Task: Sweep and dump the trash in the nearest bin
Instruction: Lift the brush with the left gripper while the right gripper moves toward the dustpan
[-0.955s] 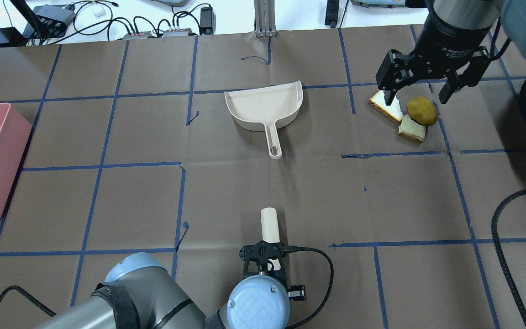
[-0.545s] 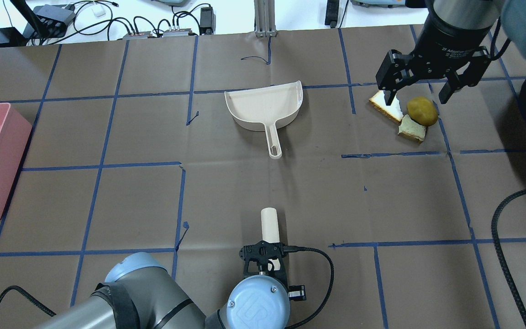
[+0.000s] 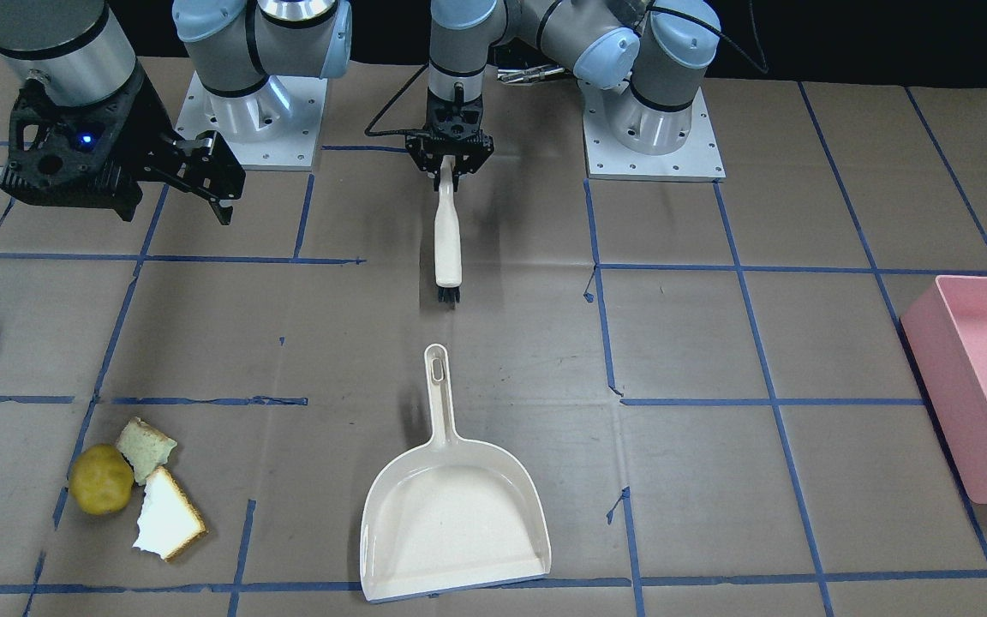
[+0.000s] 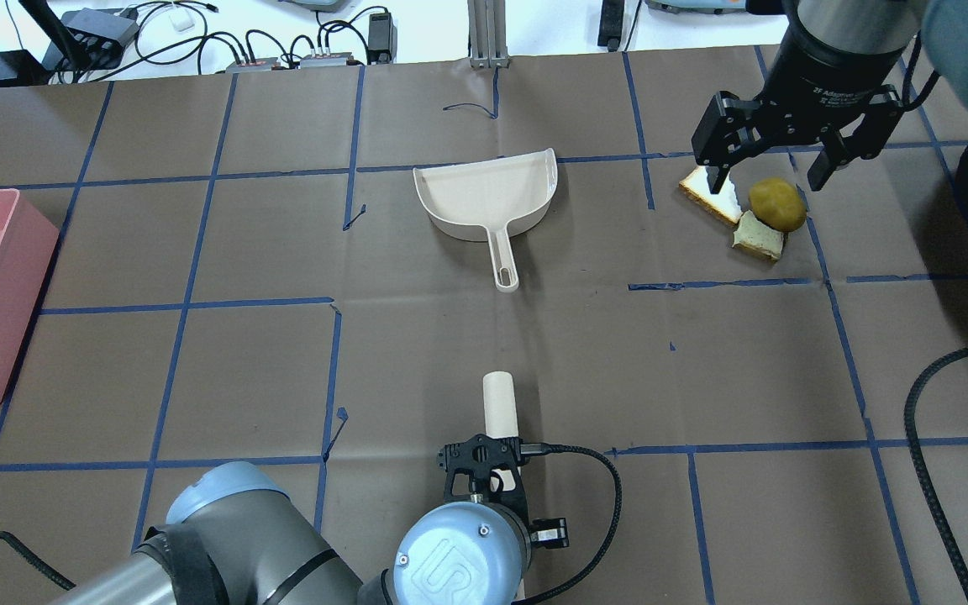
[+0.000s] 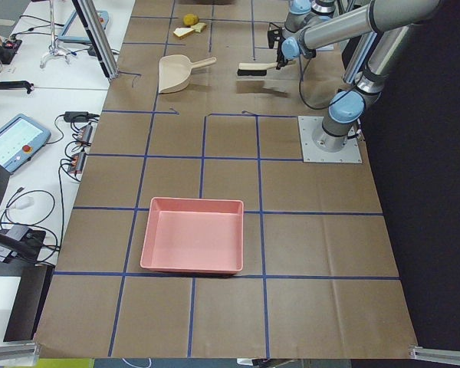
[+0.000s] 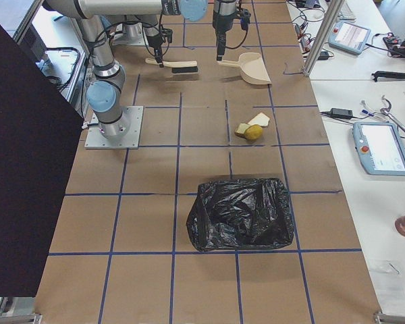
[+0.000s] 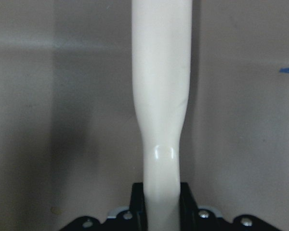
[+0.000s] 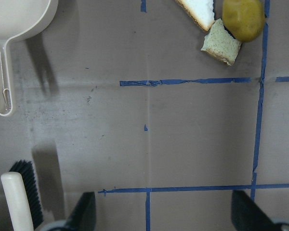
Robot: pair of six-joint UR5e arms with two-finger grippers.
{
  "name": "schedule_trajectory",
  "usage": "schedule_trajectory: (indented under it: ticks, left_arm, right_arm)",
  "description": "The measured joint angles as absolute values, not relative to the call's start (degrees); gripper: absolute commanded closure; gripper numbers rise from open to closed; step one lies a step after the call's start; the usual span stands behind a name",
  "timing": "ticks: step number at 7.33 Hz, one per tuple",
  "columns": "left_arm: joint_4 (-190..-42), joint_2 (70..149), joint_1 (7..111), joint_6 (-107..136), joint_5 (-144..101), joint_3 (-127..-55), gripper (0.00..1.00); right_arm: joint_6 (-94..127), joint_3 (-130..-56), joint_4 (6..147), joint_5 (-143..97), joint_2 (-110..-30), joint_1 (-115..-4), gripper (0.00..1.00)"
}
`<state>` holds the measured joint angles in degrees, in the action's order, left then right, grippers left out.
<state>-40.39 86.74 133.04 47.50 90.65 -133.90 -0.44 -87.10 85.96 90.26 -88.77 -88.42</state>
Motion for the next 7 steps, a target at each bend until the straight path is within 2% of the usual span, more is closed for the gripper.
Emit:
schedule_trajectory:
  ticks: [3, 7]
  left_arm:
    - [-54.6, 82.5, 127.5, 42.1, 91.1, -128.1, 0.94]
    - [-66.6, 82.6, 115.8, 33.5, 91.2, -116.7, 0.96]
  right_arm:
    - [-0.4, -87.1, 85.9, 90.2, -88.8, -88.5, 0.00]
    - [0.0, -86.7, 85.6, 90.4, -88.8, -88.7, 0.00]
